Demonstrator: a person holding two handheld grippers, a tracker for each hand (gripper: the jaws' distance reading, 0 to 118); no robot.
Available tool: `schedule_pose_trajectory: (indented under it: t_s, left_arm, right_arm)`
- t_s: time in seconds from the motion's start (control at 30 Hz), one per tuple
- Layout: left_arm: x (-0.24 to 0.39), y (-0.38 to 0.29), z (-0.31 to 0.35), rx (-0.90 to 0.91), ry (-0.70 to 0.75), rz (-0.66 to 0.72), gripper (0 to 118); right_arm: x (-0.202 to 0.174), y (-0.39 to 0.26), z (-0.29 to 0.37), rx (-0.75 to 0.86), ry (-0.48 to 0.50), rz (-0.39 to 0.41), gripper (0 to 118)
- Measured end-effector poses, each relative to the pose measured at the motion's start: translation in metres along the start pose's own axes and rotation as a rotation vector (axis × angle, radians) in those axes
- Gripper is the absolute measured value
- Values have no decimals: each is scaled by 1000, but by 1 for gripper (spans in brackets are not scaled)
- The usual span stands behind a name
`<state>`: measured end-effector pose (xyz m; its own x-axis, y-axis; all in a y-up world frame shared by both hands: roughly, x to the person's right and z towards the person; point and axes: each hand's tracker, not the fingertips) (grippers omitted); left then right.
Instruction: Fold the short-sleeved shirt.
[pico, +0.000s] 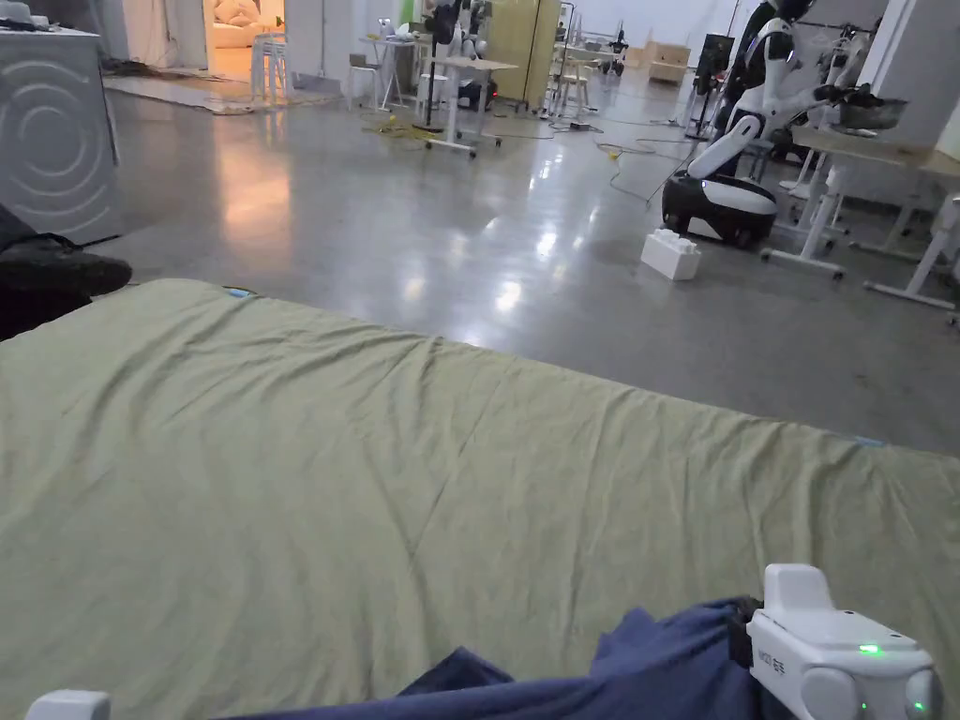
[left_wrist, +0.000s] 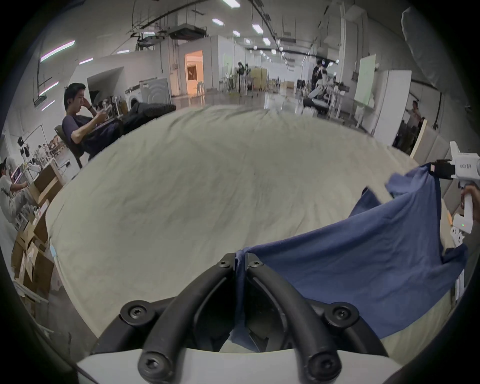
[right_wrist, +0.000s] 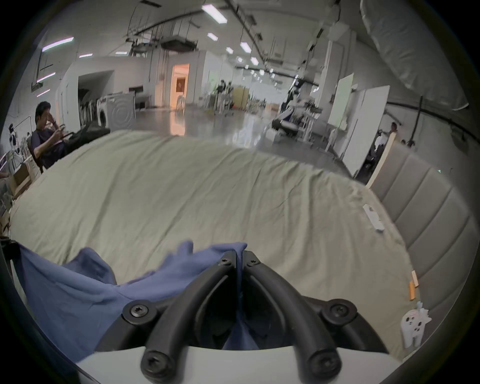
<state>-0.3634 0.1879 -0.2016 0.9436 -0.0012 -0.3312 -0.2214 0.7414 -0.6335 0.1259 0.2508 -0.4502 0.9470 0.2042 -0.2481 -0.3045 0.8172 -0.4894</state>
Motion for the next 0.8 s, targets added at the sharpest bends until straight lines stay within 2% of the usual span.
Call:
schedule_pose_trajectory:
  t_s: [0.17,0.5,0.8]
  left_arm:
    - [10,50,25,118,-46,-29,6]
    - [52,219,88,374,-118,-119,6]
    - [97,350,134,483,-150,-144,6]
  right_arm:
    - [43,31,57,107,-38,-81,3]
    - [105,116,183,387,-239,-102,3]
    - [145,181,223,465,-318,-192,3]
